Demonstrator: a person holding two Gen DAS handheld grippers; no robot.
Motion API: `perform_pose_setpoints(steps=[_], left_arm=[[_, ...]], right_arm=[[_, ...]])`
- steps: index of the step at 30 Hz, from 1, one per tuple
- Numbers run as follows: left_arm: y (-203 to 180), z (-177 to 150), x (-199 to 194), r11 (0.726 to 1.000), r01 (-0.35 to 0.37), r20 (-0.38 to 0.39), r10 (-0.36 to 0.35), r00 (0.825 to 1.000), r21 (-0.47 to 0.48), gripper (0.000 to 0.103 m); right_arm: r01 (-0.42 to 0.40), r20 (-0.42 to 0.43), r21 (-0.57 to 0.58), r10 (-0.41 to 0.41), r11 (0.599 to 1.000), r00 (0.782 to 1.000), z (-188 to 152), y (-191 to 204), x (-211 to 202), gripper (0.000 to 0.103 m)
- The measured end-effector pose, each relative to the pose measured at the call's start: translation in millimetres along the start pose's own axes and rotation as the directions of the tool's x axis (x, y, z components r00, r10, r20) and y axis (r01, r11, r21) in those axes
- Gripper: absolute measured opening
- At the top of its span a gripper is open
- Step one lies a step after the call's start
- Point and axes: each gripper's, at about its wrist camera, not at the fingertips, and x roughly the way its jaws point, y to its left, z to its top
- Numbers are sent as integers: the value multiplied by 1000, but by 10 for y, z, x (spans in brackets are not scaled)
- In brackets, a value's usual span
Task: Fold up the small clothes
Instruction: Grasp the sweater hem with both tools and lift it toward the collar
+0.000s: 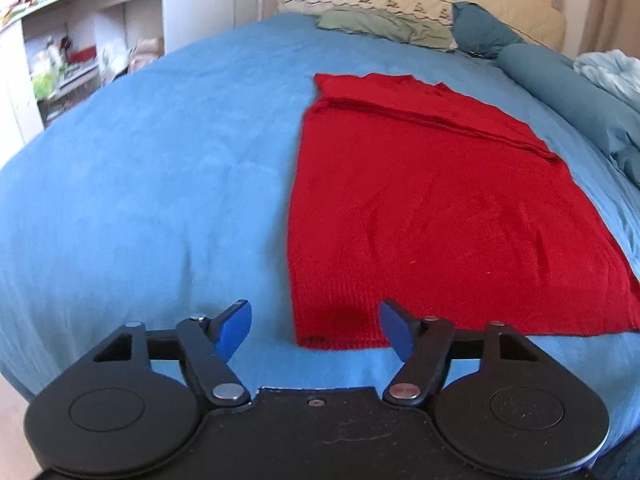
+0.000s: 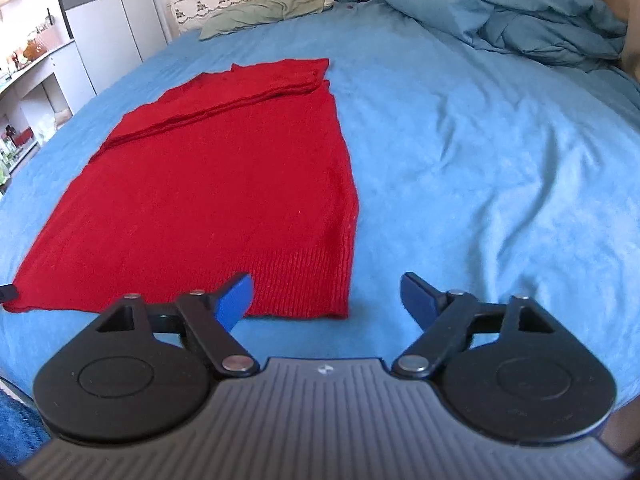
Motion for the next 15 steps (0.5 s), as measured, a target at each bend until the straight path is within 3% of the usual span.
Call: perform_pose_setpoints(steps=[3, 8, 11, 14, 15], left_arm=[[27, -30, 48, 999, -29, -10, 29, 1000, -24, 63], [44, -56, 64, 999, -29, 6, 29, 1000, -35, 61], [41, -63, 79, 999, -15, 8, 15, 1000, -38, 49], [-2, -51, 97, 1000, -1, 4, 1, 1000, -25, 30], [-14, -50, 98, 1000, 3, 2, -3, 1000, -22, 19]], right_arm=[[15, -18, 7, -15, 1000, 1000, -54, 30, 94, 77], [28, -15, 21, -28, 999, 1000, -133, 28, 186, 70], [36, -13, 15, -36, 999, 999, -133, 25, 230, 61], [31, -10, -2, -31, 1000, 999, -130, 52, 269, 47], [31, -8, -7, -31, 999, 999, -132, 66, 281, 41]])
